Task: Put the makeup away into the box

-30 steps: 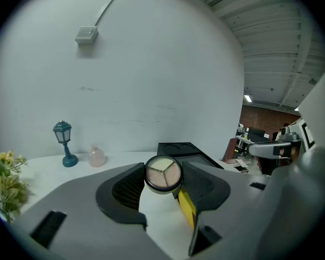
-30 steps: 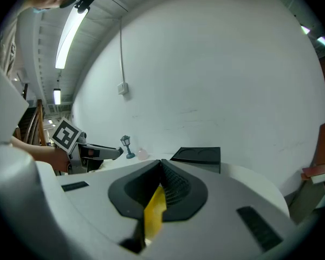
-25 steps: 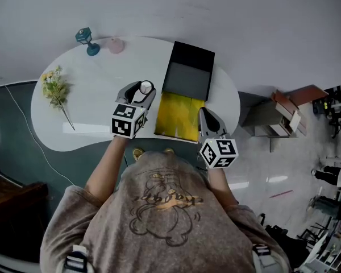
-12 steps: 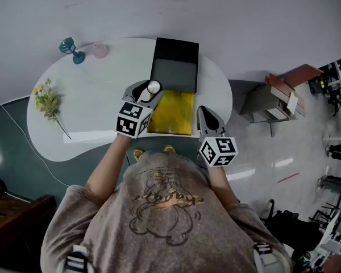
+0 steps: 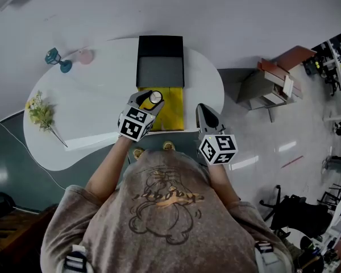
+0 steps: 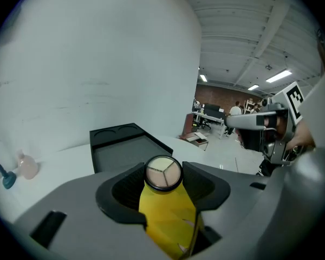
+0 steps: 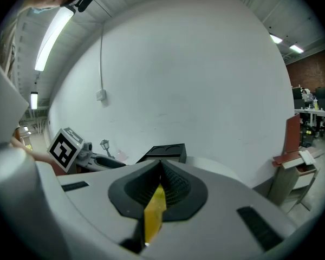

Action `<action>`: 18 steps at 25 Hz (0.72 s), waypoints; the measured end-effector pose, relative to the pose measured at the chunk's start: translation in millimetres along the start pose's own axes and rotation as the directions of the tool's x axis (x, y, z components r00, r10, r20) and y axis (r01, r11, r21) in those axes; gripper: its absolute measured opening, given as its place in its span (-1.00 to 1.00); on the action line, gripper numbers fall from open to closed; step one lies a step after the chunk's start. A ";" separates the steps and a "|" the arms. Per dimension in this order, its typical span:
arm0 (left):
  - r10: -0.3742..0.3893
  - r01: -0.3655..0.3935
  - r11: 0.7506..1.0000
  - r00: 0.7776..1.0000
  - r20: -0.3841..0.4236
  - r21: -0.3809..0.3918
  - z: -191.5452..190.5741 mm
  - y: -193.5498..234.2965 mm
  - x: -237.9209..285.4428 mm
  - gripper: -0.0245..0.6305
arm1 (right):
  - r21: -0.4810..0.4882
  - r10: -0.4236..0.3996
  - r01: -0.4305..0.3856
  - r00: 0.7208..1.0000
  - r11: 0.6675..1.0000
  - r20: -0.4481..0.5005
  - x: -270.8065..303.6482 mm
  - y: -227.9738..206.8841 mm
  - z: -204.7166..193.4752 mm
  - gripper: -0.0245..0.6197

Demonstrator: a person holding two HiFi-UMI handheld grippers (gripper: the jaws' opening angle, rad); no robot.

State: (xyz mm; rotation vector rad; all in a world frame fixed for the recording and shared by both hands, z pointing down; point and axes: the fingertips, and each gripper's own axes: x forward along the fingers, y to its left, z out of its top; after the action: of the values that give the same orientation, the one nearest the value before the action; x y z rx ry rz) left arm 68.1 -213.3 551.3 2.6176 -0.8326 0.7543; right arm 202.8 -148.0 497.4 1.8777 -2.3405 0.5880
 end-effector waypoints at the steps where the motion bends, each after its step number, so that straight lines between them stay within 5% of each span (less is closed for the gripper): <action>1: -0.008 0.008 1.000 1.000 -0.017 0.008 -5.0 -3.3 3.9 -0.20 | 0.003 -0.004 0.004 1.000 1.000 0.000 -1.6 -2.0 -0.7 -0.91; 18: -0.023 0.071 0.985 0.956 -0.292 0.155 -83.8 -24.2 51.9 -0.20 | 0.054 -0.031 0.032 0.999 0.998 -0.021 -10.0 -15.8 -21.1 -0.91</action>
State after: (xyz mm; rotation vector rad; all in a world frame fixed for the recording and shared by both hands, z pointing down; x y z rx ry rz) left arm 86.0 -182.5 646.3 2.5648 -0.6449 1.2034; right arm 216.7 -134.2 517.7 1.9178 -2.3013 0.6705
